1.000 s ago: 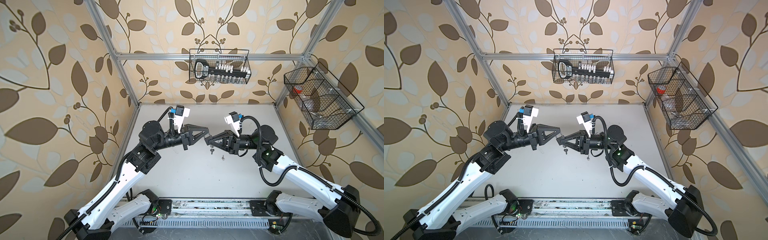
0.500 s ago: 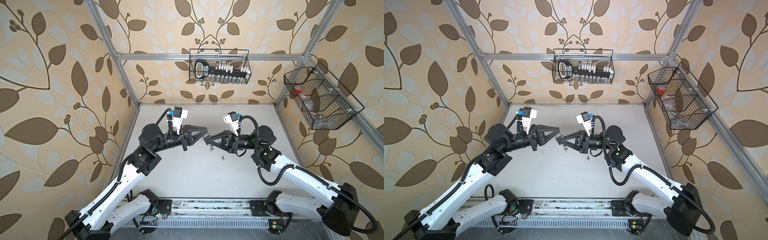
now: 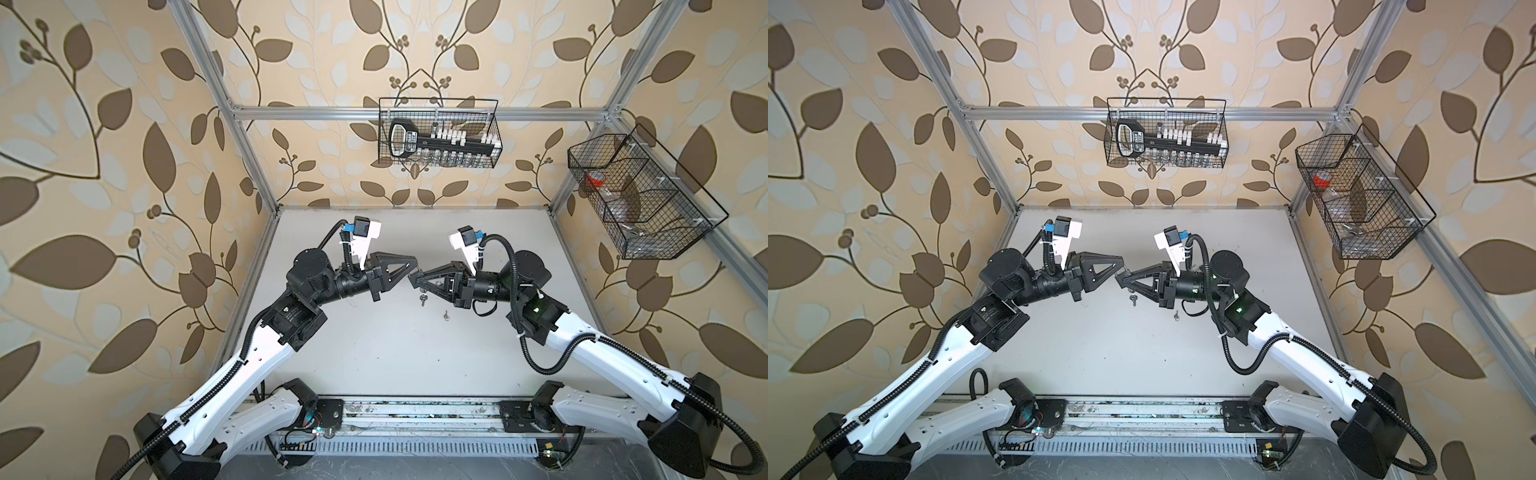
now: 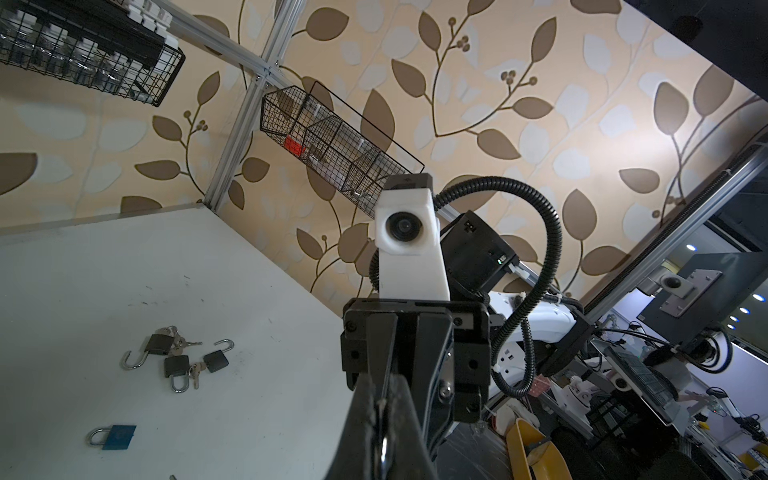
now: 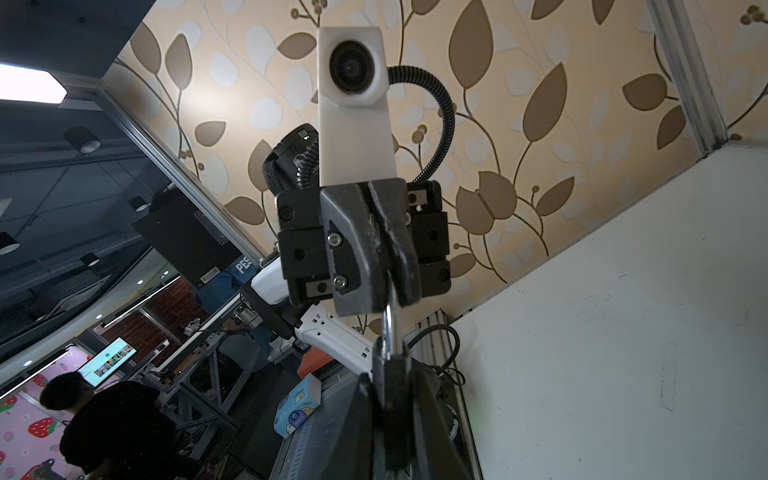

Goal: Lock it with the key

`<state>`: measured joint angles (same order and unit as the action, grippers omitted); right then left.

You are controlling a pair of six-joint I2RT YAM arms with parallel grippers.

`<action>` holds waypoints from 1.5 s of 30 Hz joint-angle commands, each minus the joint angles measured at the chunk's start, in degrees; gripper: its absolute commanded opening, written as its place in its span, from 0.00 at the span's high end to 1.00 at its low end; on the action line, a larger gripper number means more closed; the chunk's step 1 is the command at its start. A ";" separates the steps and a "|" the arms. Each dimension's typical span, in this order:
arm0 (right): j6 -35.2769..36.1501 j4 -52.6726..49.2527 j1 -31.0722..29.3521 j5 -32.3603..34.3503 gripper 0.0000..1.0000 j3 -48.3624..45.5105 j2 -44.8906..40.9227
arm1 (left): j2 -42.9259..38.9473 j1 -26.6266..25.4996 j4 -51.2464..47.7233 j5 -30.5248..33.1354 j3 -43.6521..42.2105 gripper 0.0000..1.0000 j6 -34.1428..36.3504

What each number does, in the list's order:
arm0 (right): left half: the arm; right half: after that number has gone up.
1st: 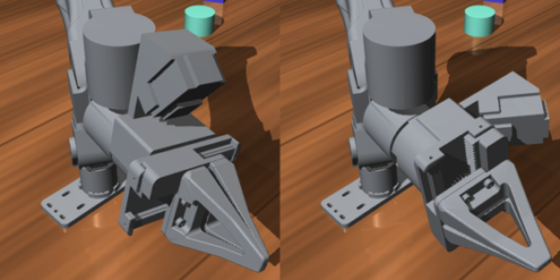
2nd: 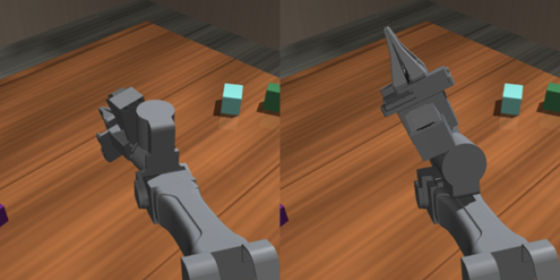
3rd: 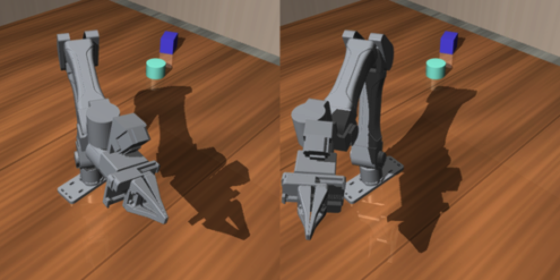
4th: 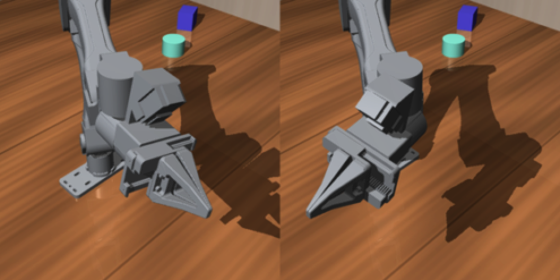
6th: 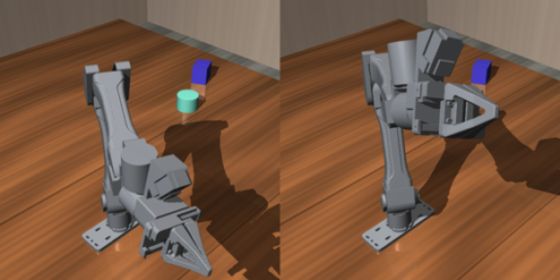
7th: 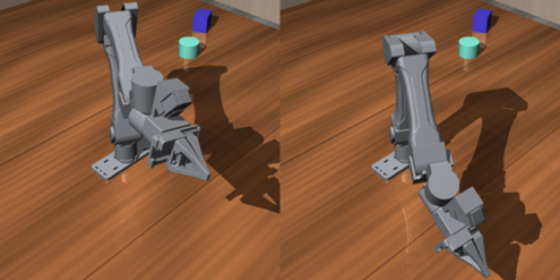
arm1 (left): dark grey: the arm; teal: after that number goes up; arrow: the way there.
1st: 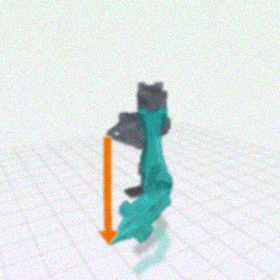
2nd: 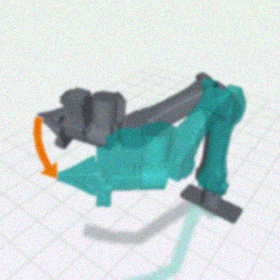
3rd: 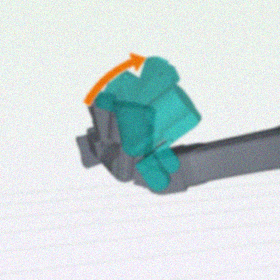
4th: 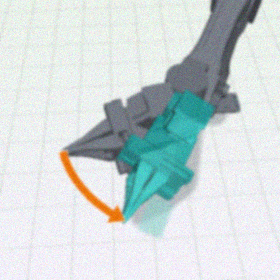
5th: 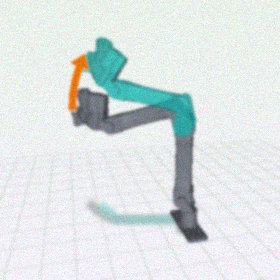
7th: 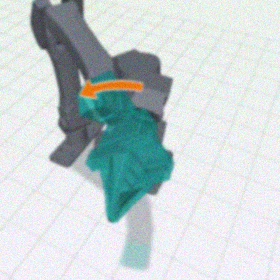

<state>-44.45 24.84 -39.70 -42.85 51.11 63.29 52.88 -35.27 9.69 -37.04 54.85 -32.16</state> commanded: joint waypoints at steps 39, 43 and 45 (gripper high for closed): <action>31.74 -22.40 -2.37 29.91 0.48 -3.97 -14.35 | -1.24 -13.04 -20.99 39.36 10.03 1.00 6.13; 34.02 -18.67 -8.26 36.76 0.48 -6.30 -13.36 | -0.58 -12.99 -20.20 42.59 9.76 1.00 1.82; 34.23 -16.13 -10.62 38.99 0.48 -6.95 -12.32 | -0.45 -13.03 -19.38 43.65 9.24 1.00 0.32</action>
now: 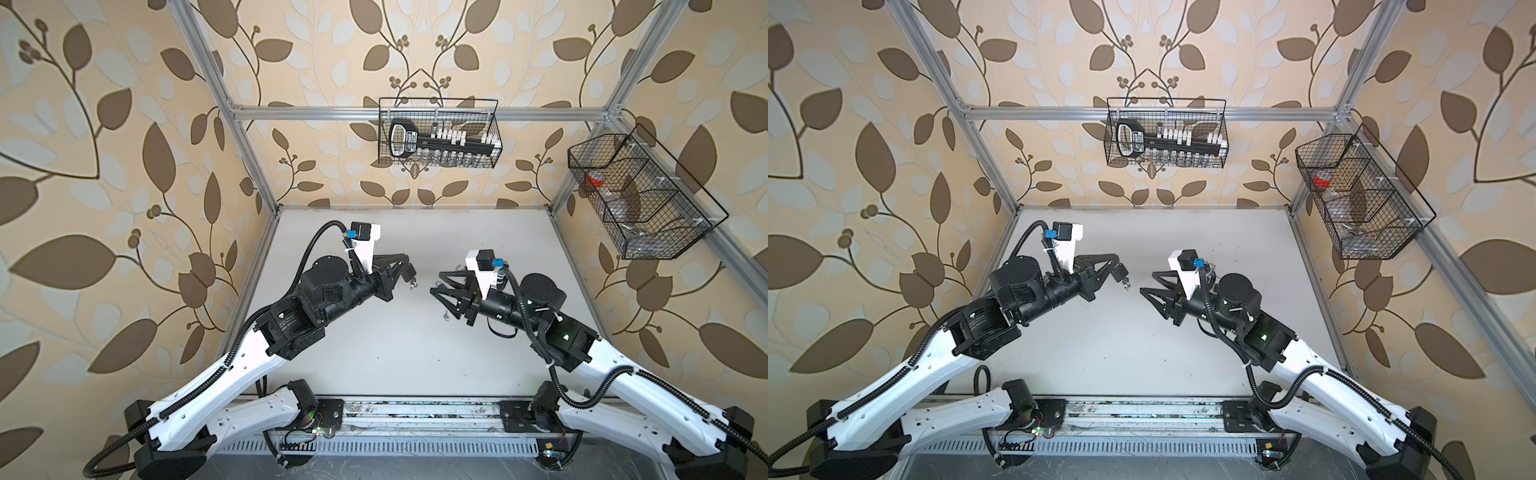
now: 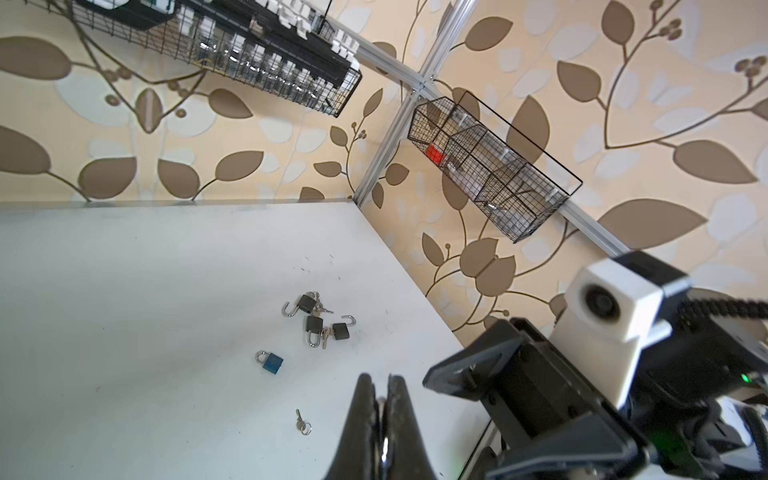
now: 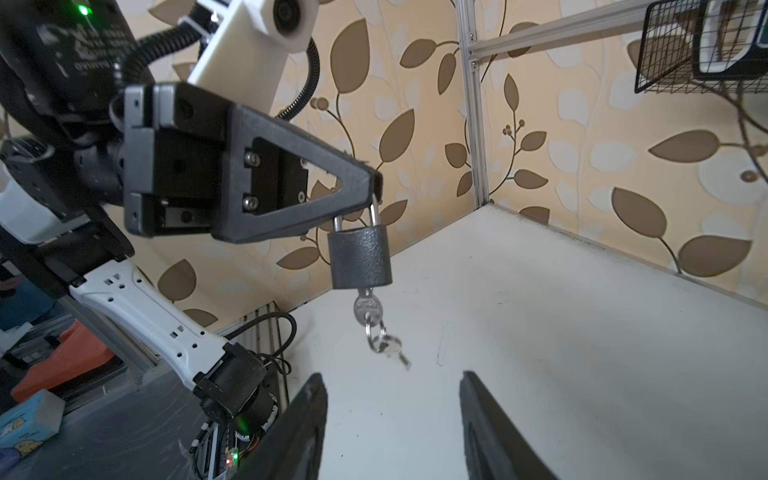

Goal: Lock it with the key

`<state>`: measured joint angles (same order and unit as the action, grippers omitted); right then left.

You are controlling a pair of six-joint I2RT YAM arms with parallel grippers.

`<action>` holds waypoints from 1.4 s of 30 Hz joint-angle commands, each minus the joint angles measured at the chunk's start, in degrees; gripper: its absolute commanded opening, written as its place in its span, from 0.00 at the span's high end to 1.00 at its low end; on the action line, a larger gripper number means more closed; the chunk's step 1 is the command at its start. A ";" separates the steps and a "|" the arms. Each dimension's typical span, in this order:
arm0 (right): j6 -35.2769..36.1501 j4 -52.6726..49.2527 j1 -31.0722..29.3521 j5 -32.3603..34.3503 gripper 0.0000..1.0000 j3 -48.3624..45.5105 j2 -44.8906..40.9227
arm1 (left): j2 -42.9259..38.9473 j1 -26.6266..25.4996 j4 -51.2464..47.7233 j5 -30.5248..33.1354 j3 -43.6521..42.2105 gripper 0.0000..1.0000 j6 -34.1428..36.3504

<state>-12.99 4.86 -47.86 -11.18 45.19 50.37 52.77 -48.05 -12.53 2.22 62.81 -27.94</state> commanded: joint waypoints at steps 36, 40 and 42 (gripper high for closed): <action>3.07 14.21 -6.37 10.26 0.64 2.45 12.65 | -0.62 -0.20 4.82 3.59 -0.40 1.00 -8.53; 2.89 14.40 -6.29 10.24 0.69 2.43 12.66 | -0.85 -0.22 4.71 3.63 -0.63 1.00 -8.46; 3.00 14.32 -6.34 10.21 0.70 2.62 12.64 | -0.84 -0.24 4.71 3.62 -0.66 1.00 -8.59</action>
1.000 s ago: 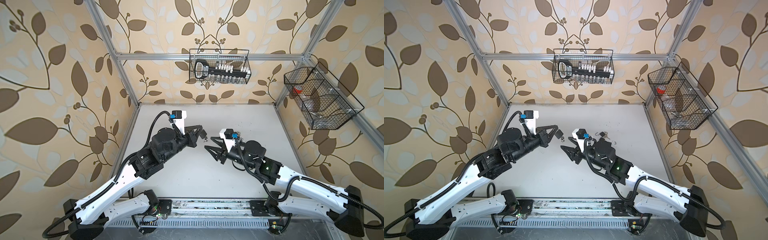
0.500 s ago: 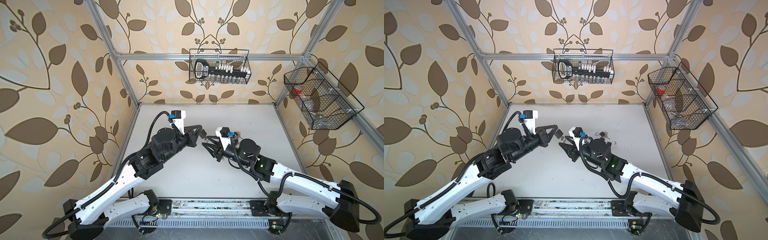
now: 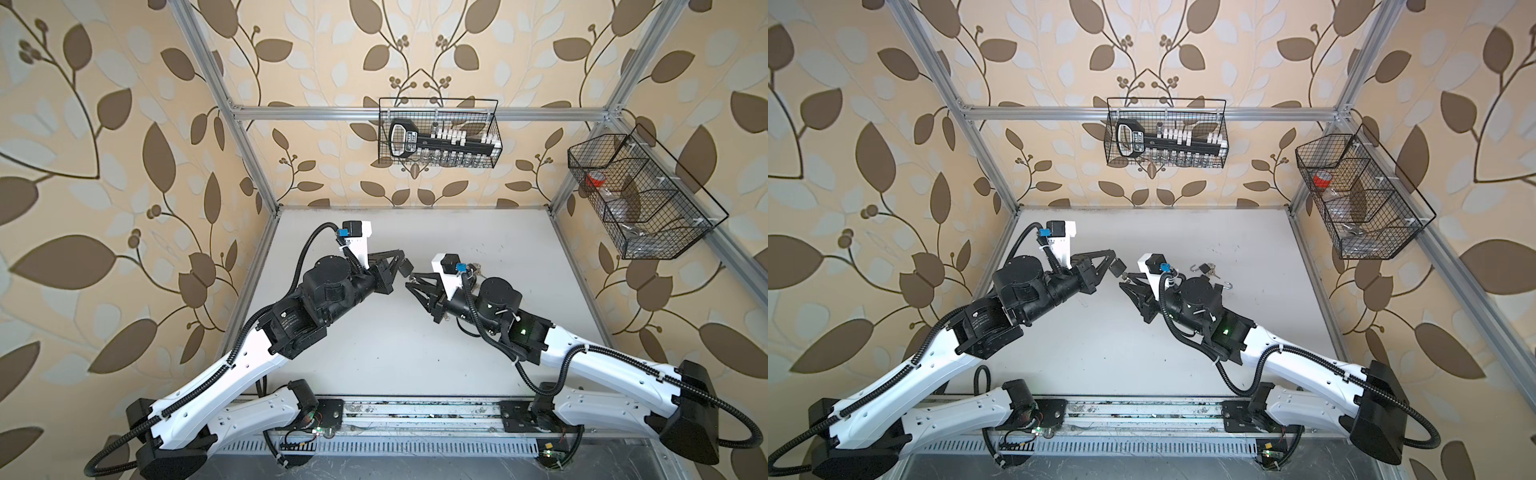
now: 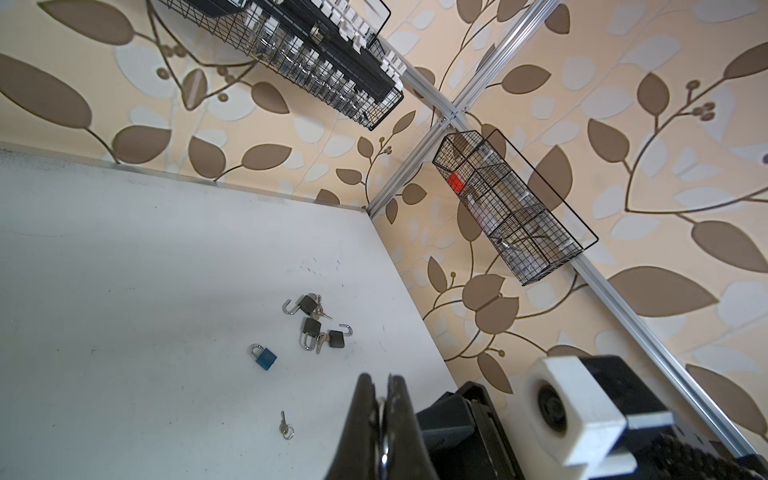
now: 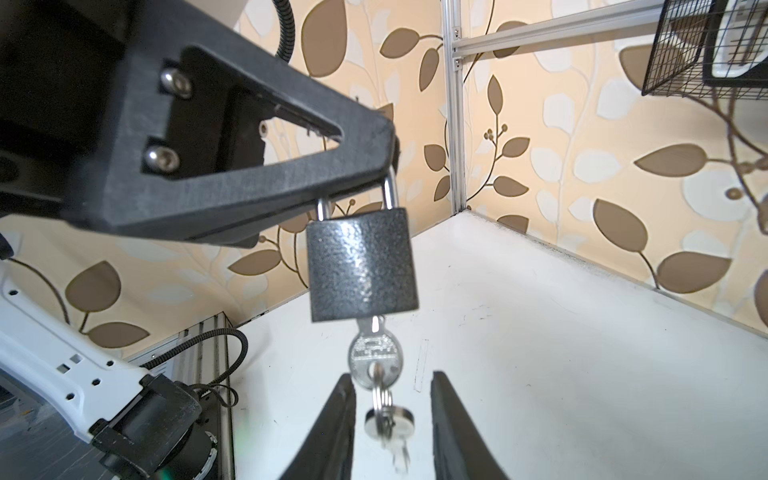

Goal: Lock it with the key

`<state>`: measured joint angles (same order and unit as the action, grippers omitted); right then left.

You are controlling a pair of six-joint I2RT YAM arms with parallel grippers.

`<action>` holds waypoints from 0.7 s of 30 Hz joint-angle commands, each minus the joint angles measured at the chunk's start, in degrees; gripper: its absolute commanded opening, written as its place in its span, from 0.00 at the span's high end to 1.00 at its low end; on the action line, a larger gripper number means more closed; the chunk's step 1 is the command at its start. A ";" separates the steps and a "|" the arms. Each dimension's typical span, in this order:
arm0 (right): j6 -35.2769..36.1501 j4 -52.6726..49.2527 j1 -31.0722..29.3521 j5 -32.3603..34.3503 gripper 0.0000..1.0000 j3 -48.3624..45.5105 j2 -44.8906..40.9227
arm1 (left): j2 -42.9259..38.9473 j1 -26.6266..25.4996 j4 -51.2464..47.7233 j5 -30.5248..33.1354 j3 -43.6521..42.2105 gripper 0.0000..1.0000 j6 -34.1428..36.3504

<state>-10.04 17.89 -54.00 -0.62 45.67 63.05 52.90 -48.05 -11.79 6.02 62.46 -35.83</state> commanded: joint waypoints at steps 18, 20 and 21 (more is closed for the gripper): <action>-0.76 1.18 -0.09 0.12 0.79 2.21 -0.11 | -1.18 -0.21 3.79 -0.16 -0.32 1.00 -0.82; -0.81 1.02 -0.13 -0.11 0.81 2.27 -0.23 | -1.20 -0.20 3.77 -0.15 -0.41 1.00 -0.82; -0.85 0.92 -0.12 -0.12 0.81 2.14 -0.33 | -1.22 -0.22 3.73 -0.07 -0.46 1.00 -0.96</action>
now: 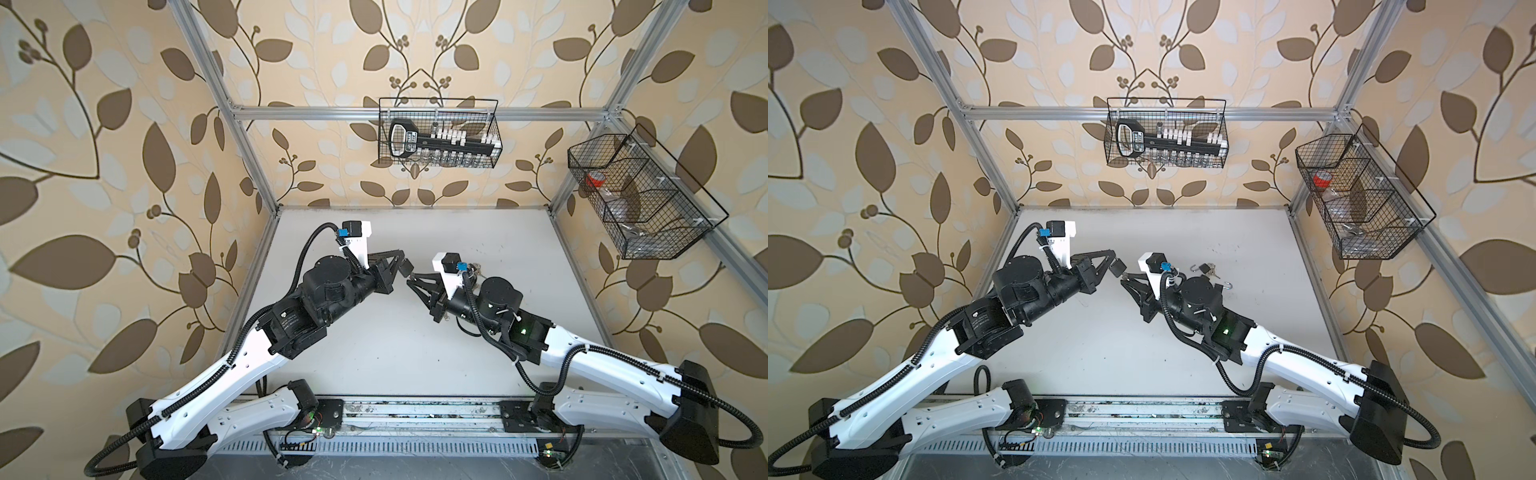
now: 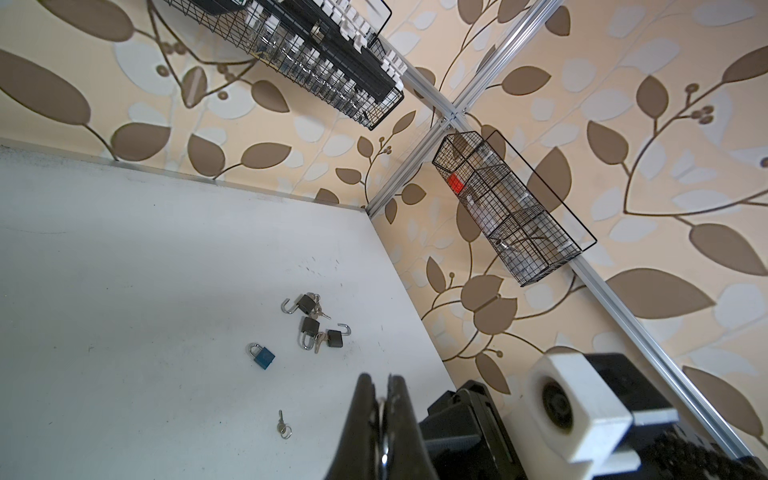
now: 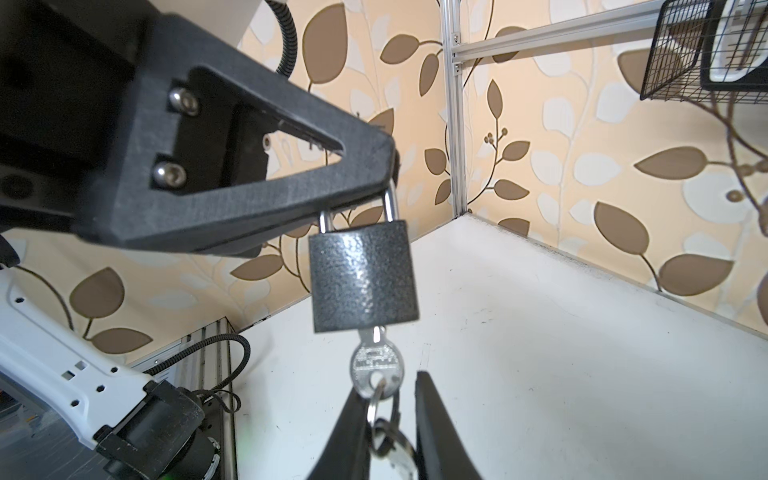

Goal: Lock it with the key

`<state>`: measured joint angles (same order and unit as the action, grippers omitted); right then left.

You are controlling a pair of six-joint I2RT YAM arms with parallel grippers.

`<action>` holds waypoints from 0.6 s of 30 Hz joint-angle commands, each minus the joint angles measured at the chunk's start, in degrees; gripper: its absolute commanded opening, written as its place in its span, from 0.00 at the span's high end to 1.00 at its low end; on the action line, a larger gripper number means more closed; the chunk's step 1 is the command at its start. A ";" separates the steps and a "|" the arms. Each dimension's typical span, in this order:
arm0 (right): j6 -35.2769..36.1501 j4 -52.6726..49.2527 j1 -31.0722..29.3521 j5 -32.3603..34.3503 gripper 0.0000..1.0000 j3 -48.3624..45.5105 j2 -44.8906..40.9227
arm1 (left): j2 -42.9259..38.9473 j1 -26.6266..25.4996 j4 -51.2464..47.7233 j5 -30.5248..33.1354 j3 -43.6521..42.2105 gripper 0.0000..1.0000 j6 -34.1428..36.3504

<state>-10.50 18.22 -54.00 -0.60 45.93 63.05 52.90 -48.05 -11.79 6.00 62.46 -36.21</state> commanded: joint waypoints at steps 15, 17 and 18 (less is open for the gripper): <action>-2.72 -0.99 0.21 -0.62 1.00 -4.31 -1.14 | -3.70 -0.20 5.41 0.25 -1.88 1.00 -3.95; -3.27 -0.98 0.35 -0.63 1.00 -5.98 -1.64 | -4.21 -0.20 5.56 0.30 -2.12 1.00 -3.97; -3.59 -1.00 0.40 -0.50 1.00 -7.01 -1.91 | -4.36 -0.22 5.31 0.59 -2.08 1.00 -3.82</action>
<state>-12.62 19.14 -53.98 -1.98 42.00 61.82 51.27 -48.05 -11.46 6.02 59.75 -38.70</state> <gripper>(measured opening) 0.077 0.054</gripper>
